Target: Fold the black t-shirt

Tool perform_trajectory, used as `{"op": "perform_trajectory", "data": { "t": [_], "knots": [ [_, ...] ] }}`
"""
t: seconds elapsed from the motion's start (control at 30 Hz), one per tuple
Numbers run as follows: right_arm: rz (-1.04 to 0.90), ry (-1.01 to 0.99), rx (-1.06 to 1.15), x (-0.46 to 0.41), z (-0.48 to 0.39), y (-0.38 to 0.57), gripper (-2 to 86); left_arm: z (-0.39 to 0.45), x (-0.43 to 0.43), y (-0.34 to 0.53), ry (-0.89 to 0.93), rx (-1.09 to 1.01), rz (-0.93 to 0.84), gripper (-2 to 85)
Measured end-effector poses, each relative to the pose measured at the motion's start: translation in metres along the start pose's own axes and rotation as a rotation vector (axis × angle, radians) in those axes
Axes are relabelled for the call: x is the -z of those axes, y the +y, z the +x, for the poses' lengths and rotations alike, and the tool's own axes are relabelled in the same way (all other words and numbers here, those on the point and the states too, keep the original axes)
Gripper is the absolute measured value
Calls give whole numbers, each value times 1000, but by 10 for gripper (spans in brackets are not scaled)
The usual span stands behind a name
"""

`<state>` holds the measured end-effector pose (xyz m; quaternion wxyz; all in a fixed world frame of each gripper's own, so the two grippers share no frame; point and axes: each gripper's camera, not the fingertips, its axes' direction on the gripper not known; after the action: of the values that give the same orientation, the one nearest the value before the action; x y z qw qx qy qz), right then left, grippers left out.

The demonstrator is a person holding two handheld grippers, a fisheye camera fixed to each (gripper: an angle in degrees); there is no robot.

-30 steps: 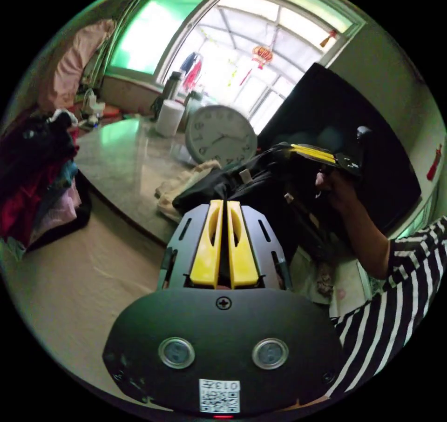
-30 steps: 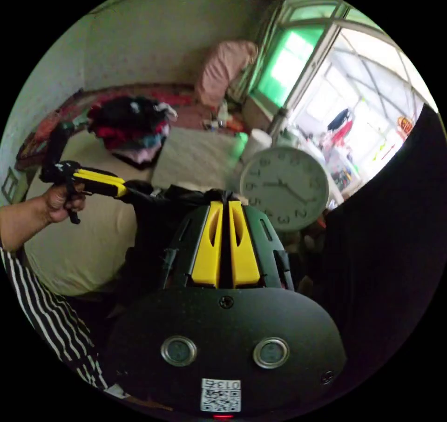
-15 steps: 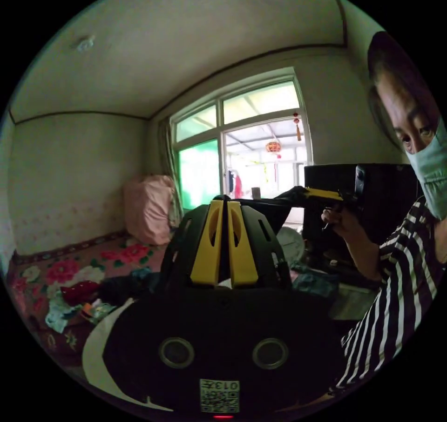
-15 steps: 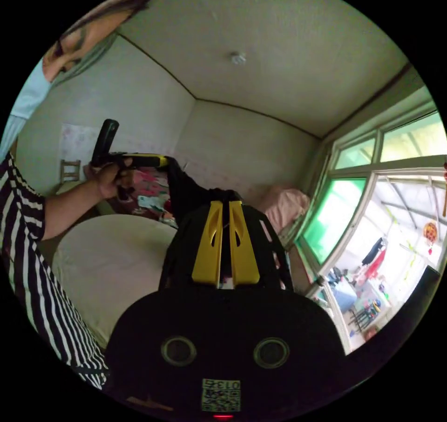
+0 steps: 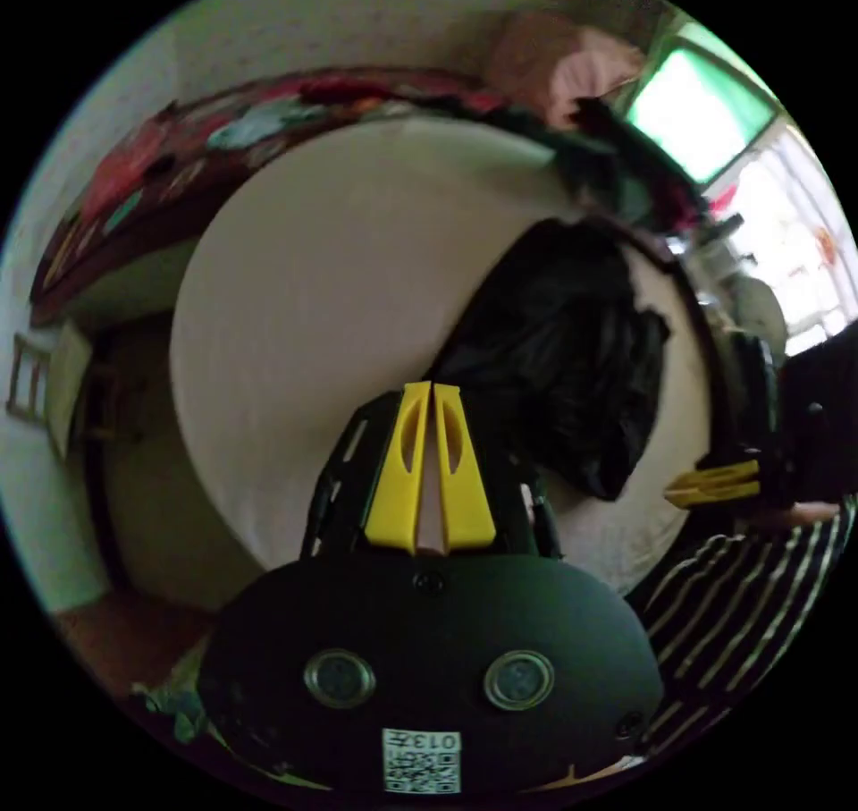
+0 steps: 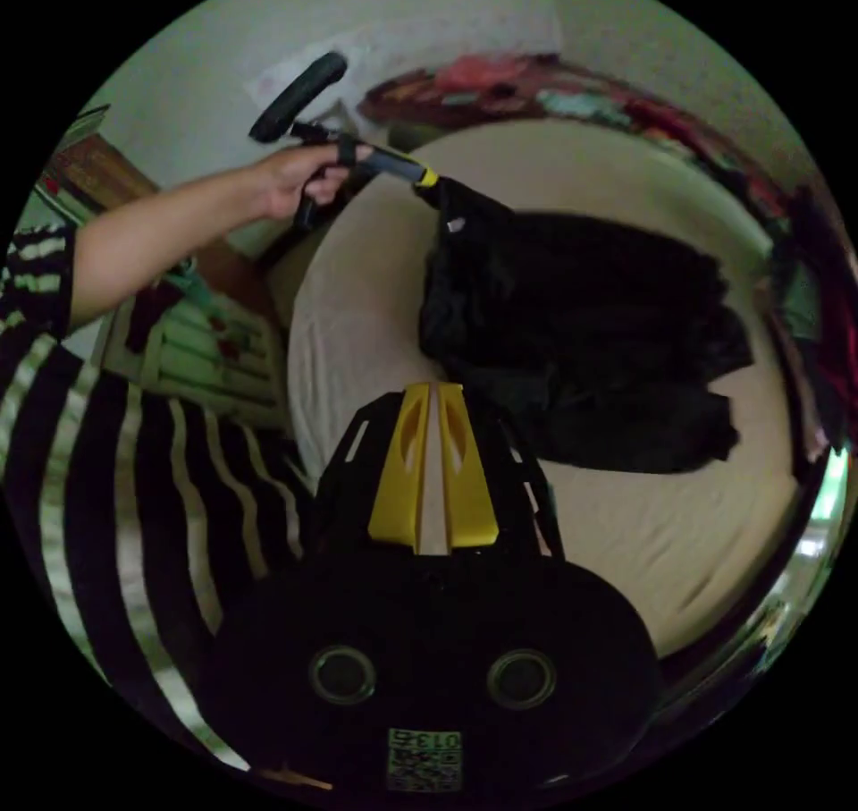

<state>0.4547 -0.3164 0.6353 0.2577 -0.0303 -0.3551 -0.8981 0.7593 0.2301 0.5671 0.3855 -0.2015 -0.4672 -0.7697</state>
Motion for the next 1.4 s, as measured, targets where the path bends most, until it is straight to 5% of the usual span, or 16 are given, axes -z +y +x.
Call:
{"op": "perform_trajectory", "data": {
  "t": [0.13,0.47,0.73,0.93,1.2,1.4],
  "knots": [
    [25,98,-63,-8,16,-15,63,-39,6,23,59,44,80,60],
    [32,355,-466,-12,155,-51,109,78,-46,14,110,-500,-27,103],
    [-100,356,-355,-43,198,-103,45,61,-58,12,87,-435,-125,20],
    [14,394,-331,4,166,-61,33,12,10,26,266,-327,84,9],
    [-81,429,-444,-5,146,-4,24,-55,43,66,187,-135,80,7],
    [8,598,-414,35,162,-46,13,-90,87,55,225,-51,278,8]
  ]
}}
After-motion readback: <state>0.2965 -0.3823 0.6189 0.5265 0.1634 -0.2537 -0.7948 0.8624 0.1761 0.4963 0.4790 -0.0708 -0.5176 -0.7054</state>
